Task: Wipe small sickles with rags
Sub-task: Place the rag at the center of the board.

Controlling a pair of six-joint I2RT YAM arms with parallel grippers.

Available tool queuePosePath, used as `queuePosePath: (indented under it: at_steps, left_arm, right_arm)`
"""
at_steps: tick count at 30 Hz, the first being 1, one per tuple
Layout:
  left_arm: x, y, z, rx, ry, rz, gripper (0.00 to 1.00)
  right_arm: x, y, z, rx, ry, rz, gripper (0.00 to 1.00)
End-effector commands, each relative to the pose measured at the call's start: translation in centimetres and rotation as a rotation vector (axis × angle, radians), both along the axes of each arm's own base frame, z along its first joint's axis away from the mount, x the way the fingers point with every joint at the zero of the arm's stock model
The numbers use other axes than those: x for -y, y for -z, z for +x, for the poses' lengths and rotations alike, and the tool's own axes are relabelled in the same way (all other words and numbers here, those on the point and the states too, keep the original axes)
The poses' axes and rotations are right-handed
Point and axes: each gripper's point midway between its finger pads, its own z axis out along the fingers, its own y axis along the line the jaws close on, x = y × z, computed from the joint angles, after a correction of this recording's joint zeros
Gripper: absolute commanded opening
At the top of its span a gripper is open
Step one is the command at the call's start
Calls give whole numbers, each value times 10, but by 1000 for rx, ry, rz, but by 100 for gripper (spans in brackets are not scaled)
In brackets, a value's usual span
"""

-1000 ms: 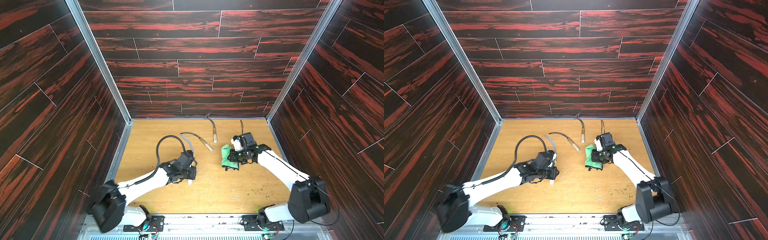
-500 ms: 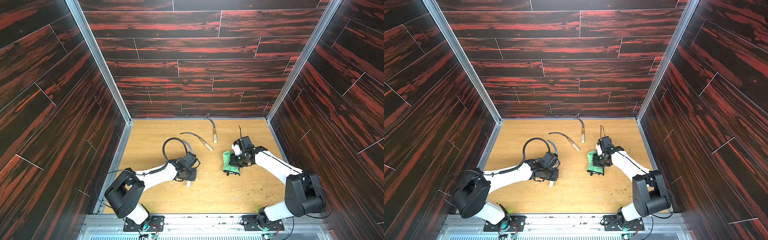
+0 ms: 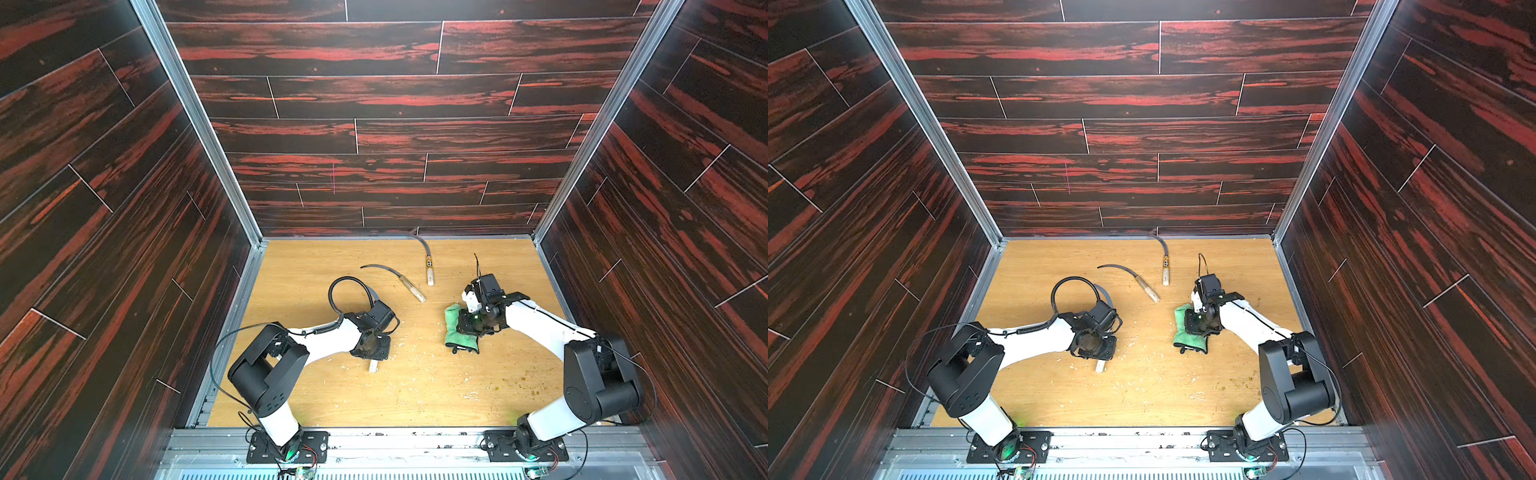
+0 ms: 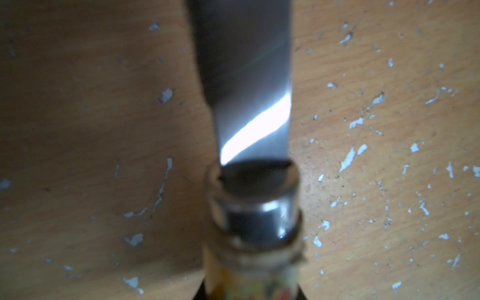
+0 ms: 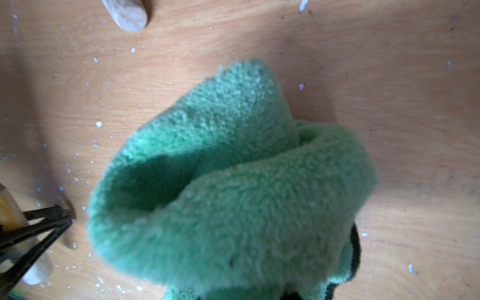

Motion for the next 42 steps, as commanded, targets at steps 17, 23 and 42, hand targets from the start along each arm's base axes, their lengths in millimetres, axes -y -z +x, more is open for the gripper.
queuePosePath:
  at_steps: [17,23,42]
  left_arm:
    - [-10,14,6,-30,0,77,14]
    - [-14,22,4,-40,-3,97,18]
    - [-21,37,1,-71,-6,115,31]
  right_arm:
    - [5,35,-14,-92,5,-23,38]
    - [4,41,-18,-106,9,-19,46]
    - [5,35,-20,-97,16,-14,58]
